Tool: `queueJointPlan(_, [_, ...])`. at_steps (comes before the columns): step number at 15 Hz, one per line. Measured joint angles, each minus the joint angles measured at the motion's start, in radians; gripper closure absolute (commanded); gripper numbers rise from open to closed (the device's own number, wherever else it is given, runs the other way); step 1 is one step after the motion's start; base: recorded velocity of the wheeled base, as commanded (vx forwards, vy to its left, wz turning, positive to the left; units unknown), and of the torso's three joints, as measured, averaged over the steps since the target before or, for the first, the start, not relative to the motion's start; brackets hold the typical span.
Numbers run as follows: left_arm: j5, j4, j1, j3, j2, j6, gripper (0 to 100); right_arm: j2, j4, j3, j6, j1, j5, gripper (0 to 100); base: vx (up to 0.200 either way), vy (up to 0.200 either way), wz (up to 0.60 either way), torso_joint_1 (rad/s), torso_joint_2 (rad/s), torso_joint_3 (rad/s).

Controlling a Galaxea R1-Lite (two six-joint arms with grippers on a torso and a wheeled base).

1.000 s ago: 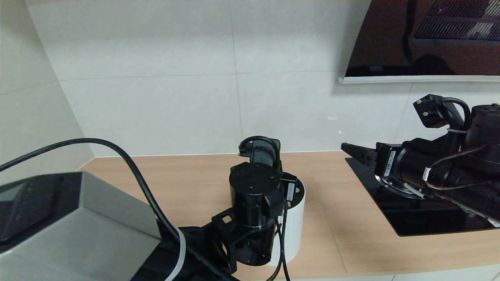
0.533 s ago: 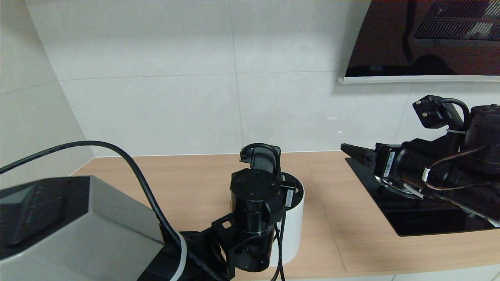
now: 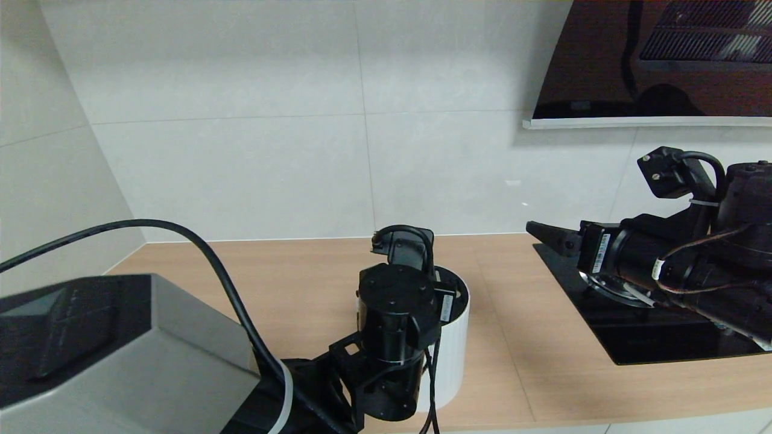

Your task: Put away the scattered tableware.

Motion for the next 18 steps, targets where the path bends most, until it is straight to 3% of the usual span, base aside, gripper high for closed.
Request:
queueJointPlan(6, [0.000,0.004,0.000,0.002,0.014,-0.002,100,0.000,0.000,0.000,0.000,0.000,-0.001,0,0.000,0.000,0.00,0.000,0.00,0.000])
queueJointPlan(7, [0.000,0.004,0.000,0.002,0.016,-0.002,0,0.000,0.000,0.000,0.000,0.000,-0.001,0,0.000,0.000,0.00,0.000,0.00,0.000])
queueJointPlan(18, [0.001,0.003,0.001,0.006,-0.001,-0.002,0,0.000,0.000,0.000,0.000,0.000,-0.001,0,0.000,0.000,0.00,0.000,0.00,0.000])
